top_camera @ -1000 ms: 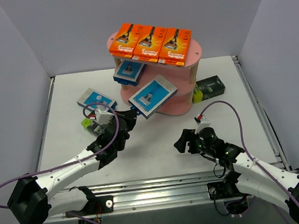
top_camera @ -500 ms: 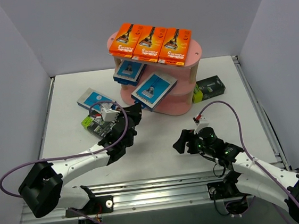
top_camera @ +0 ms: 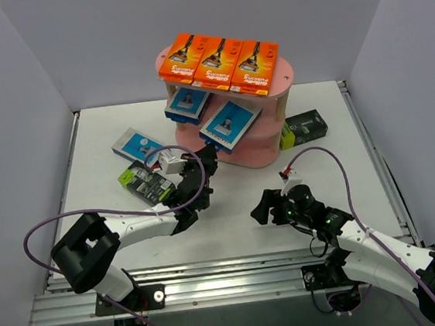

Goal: Place and organize the shaving razors onto the shelf

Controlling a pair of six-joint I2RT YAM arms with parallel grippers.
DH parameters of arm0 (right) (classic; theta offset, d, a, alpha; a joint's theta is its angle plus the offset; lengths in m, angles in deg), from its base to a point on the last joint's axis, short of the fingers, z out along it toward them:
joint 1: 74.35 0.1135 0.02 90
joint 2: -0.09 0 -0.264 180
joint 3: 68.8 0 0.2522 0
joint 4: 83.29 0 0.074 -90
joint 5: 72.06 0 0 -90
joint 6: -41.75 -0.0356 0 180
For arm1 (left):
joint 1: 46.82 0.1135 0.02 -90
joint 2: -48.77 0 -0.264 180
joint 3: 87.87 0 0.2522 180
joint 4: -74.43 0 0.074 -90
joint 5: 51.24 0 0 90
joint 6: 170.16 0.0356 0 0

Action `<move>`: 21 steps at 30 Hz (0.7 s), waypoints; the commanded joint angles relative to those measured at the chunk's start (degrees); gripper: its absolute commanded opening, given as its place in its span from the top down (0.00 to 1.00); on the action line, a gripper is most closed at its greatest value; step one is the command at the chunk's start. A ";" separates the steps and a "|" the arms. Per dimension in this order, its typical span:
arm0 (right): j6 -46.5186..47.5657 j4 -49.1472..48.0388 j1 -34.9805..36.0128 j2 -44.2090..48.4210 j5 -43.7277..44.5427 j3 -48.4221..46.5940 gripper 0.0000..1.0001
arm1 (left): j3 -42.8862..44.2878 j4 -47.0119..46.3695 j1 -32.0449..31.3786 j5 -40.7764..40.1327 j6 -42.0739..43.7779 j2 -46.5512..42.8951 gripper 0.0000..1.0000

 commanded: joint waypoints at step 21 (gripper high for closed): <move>0.76 -2.24 -0.23 0.20 -1.02 -0.78 0.26 | 6.66 -19.37 -2.14 -10.63 1.65 12.58 0.98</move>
